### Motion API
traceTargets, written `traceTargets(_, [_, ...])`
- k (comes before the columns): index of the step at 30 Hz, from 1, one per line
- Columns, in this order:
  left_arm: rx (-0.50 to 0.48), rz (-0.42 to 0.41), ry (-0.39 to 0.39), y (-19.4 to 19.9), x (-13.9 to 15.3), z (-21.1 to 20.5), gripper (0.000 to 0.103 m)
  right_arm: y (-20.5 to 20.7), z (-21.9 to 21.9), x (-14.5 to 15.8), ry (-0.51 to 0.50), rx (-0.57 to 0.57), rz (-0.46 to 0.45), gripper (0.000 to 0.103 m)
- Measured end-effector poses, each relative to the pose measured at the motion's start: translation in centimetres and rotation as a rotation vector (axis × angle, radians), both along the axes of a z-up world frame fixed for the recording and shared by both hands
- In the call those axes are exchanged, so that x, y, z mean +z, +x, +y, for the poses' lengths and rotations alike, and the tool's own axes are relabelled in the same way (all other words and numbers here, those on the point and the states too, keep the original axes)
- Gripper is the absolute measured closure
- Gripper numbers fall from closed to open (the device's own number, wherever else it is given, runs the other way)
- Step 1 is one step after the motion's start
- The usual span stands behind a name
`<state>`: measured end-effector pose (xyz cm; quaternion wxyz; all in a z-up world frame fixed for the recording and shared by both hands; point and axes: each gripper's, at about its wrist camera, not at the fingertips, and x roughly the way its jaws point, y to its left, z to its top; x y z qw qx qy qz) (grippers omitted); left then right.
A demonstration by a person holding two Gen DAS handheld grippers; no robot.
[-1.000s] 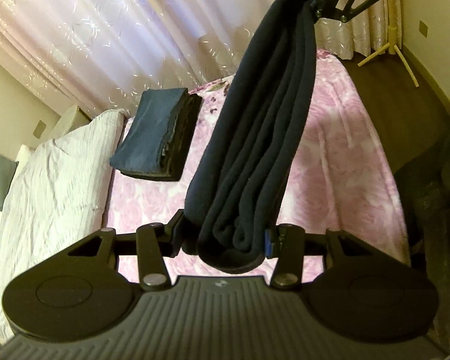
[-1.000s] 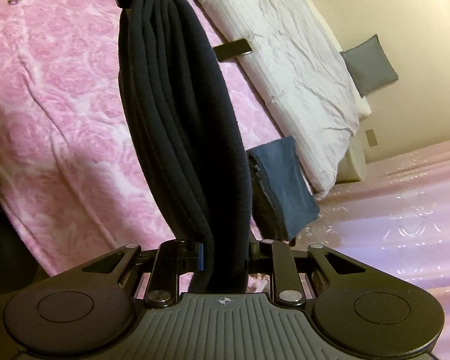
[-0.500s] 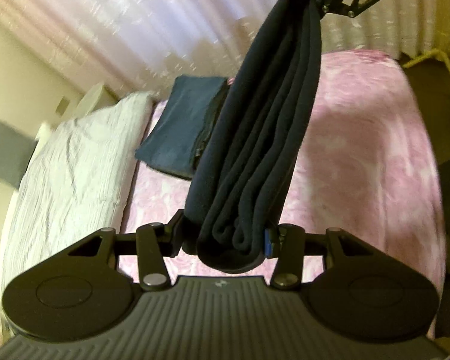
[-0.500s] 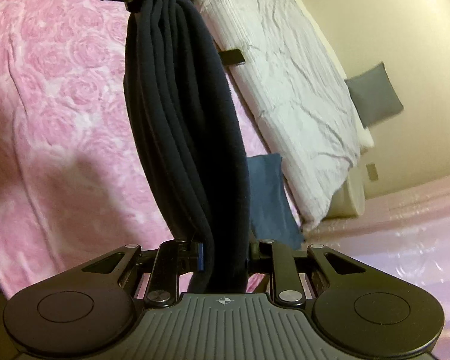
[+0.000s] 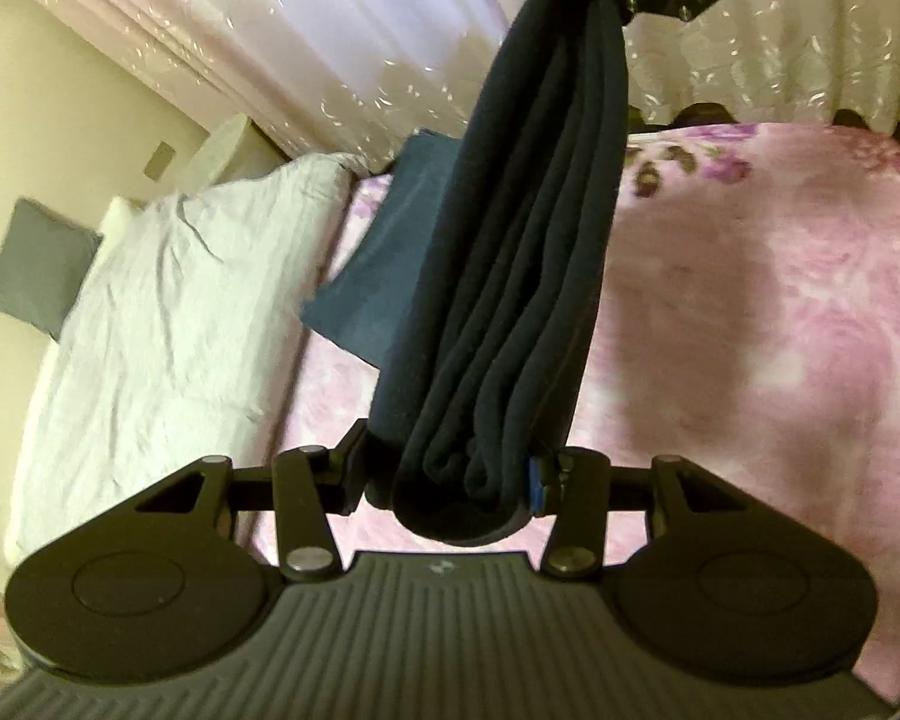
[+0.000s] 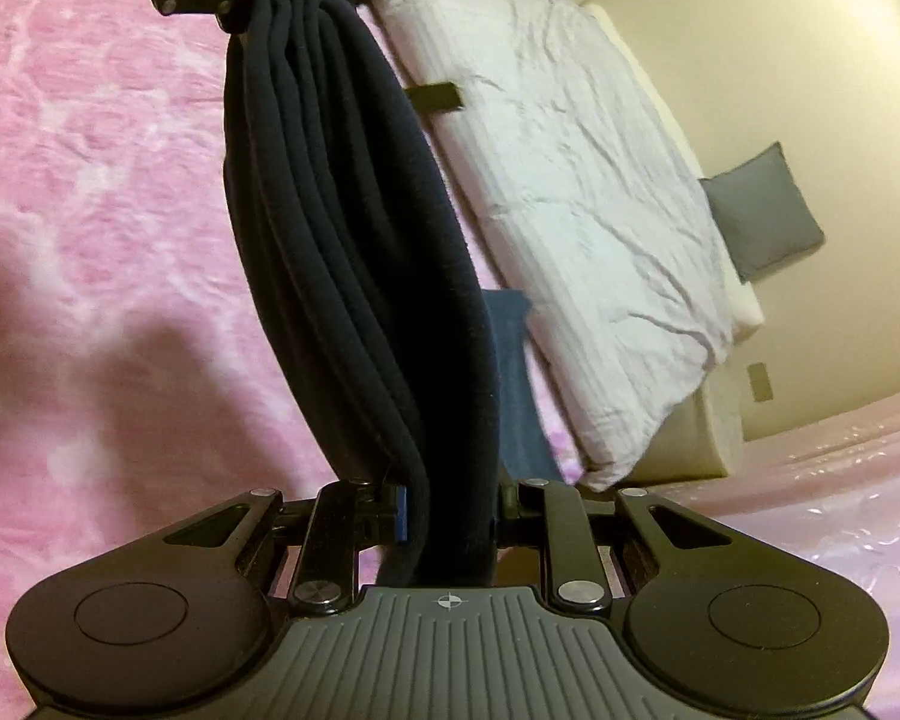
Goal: Fold clothes
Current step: 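Lift the navy sweatpants with both grippers and carry them toward the folded stack, then lower the sweatpants onto the folded dark clothes stack with both grippers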
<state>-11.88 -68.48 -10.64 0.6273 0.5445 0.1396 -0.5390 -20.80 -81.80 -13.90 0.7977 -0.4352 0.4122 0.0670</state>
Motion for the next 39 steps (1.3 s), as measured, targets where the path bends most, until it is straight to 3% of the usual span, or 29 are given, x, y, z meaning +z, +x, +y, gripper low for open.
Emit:
traceTargets(13, [-0.069,-0.131,-0.052,10.9,-5.5,-13.9,0.059,11.5,-11.1,-3.8,-0.106,-0.088,-0.059,0.081])
traceTargets(19, [-0.060,-0.191,-0.058,13.5,-11.9,-17.7,0.059,16.2,-15.8,-6.9,-0.148,-0.121,-0.152,0.081])
traceTargets(23, [-0.052,-0.230,-0.063,15.0,-16.4,-20.0,0.059,16.7,-16.5,-12.3,-0.183,-0.126,-0.194,0.081])
traceTargets(26, [-0.074,-0.236,-0.015,14.1,-21.0,-20.1,0.058,15.8,-16.3,-17.7,-0.182,-0.092,-0.102,0.081])
traceTargets(29, [-0.108,-0.250,0.014,12.9,-24.3,-19.4,0.057,14.5,-16.2,-19.8,-0.157,-0.094,-0.061,0.080])
traceTargets(34, [-0.167,-0.283,0.012,12.6,-25.3,-18.2,0.058,13.0,-16.3,-21.3,-0.130,-0.083,-0.037,0.080])
traceTargets(39, [-0.120,-0.239,-0.038,14.2,-22.7,-19.0,0.059,14.7,-17.0,-17.4,-0.074,-0.124,-0.087,0.080])
